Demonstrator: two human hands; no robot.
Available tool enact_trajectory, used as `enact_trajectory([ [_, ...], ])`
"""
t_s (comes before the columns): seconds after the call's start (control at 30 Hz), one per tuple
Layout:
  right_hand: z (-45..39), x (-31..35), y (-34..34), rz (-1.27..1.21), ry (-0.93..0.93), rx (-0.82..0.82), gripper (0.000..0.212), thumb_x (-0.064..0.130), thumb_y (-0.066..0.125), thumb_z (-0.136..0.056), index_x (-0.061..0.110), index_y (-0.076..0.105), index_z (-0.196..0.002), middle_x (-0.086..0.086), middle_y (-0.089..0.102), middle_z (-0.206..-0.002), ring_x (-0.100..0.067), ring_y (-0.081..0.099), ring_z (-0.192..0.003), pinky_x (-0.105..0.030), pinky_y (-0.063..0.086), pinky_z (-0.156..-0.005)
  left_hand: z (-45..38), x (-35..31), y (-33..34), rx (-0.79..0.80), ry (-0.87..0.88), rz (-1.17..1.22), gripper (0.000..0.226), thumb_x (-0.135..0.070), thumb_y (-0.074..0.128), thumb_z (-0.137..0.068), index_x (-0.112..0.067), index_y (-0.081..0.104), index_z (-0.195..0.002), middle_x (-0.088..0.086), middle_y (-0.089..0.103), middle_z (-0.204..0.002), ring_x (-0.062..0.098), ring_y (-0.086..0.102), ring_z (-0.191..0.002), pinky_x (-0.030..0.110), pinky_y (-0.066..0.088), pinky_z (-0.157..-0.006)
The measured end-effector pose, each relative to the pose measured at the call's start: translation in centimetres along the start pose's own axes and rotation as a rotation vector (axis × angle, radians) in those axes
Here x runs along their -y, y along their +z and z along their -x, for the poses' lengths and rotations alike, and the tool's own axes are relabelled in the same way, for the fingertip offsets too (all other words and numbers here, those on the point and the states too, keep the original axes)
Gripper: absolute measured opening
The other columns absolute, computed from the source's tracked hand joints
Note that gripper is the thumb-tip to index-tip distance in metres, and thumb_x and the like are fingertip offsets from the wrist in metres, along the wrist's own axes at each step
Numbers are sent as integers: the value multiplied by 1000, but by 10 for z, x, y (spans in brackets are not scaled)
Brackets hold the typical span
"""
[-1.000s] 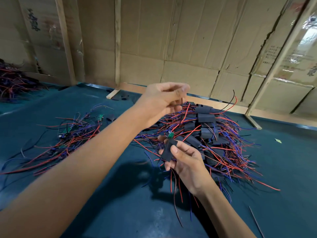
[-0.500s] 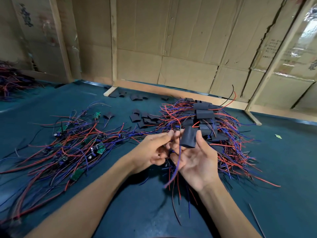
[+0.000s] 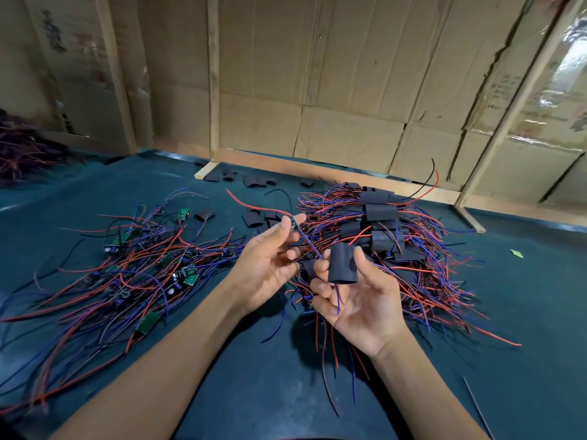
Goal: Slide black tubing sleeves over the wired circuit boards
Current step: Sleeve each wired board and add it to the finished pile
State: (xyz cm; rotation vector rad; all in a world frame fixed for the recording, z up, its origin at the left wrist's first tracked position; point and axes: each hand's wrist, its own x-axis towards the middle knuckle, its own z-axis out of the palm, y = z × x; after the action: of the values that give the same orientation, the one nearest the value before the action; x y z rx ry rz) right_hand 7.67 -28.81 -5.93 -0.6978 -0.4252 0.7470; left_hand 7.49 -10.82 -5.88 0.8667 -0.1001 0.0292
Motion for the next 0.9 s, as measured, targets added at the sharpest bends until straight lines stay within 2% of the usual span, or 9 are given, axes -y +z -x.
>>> enact_trajectory([
  [0.1, -1, 1, -1, 10, -56, -52, 44, 40, 81, -80, 9, 68, -107, -7, 63, -93, -18, 51, -67, -25, 37, -47, 4, 5, 2, 152, -113, -89, 41, -26, 65, -91, -9, 66, -128, -1, 65, -90, 9, 55, -71, 22, 45, -66],
  [0.2, -1, 3, -4, 49, -64, -45, 44, 43, 76, -84, 9, 72, -112, -4, 65, -92, -16, 52, -70, -24, 41, -50, 6, 12, 7, 272, -155, -122, 29, -18, 61, -93, -11, 72, -119, 1, 67, -88, 12, 60, -74, 30, 41, -76],
  [0.3, -2, 2, -6, 52, -46, -44, 45, 44, 74, -86, 9, 71, -114, -4, 64, -95, -16, 53, -72, -25, 43, -52, 8, 13, 11, 195, -106, -109, 22, -22, 59, -93, -15, 78, -101, 2, 68, -84, 9, 60, -70, 24, 42, -65],
  [0.43, -4, -1, -6, -5, -59, -100, 48, 40, 85, -77, 9, 66, -109, -7, 64, -97, -19, 50, -69, -27, 43, -52, 4, 10, 10, -14, 30, -18, 19, -26, 62, -88, -14, 77, -90, 4, 67, -80, 11, 63, -64, 21, 40, -51],
  [0.5, -4, -1, -4, -6, -79, -130, 51, 40, 88, -73, 10, 67, -108, -8, 64, -96, -19, 55, -68, -27, 43, -52, 4, 11, 10, -28, 54, -43, 19, -24, 62, -88, -13, 76, -93, 3, 69, -81, 10, 63, -64, 20, 42, -52],
  [0.57, -4, -1, -2, -6, -89, -146, 55, 39, 88, -73, 7, 68, -111, -9, 65, -94, -19, 57, -68, -27, 43, -52, 7, 16, 13, 56, 12, -68, 19, -19, 62, -89, -9, 74, -100, 4, 69, -83, 13, 64, -67, 22, 48, -53],
  [0.67, -4, -1, 0, -16, -93, -143, 61, 38, 86, -76, 3, 63, -120, -9, 64, -92, -18, 56, -67, -26, 42, -52, 10, 21, 19, 161, -27, -61, 19, -16, 61, -91, -5, 73, -100, 3, 65, -80, 20, 65, -67, 36, 59, -52],
  [0.83, -4, -1, 0, -16, -88, -152, 59, 40, 88, -73, 6, 65, -116, -11, 62, -99, -19, 58, -70, -27, 43, -54, 8, 17, 21, -29, 46, -76, 19, -22, 64, -87, -6, 67, -97, 5, 71, -85, 12, 62, -67, 22, 41, -57],
  [0.9, -4, 0, 1, -7, -120, -165, 55, 41, 90, -69, 11, 68, -111, -9, 64, -103, -19, 59, -71, -27, 45, -55, 6, 14, 21, -85, 96, 11, 13, -21, 63, -87, -10, 69, -92, 6, 72, -88, 13, 63, -70, 20, 42, -55],
])
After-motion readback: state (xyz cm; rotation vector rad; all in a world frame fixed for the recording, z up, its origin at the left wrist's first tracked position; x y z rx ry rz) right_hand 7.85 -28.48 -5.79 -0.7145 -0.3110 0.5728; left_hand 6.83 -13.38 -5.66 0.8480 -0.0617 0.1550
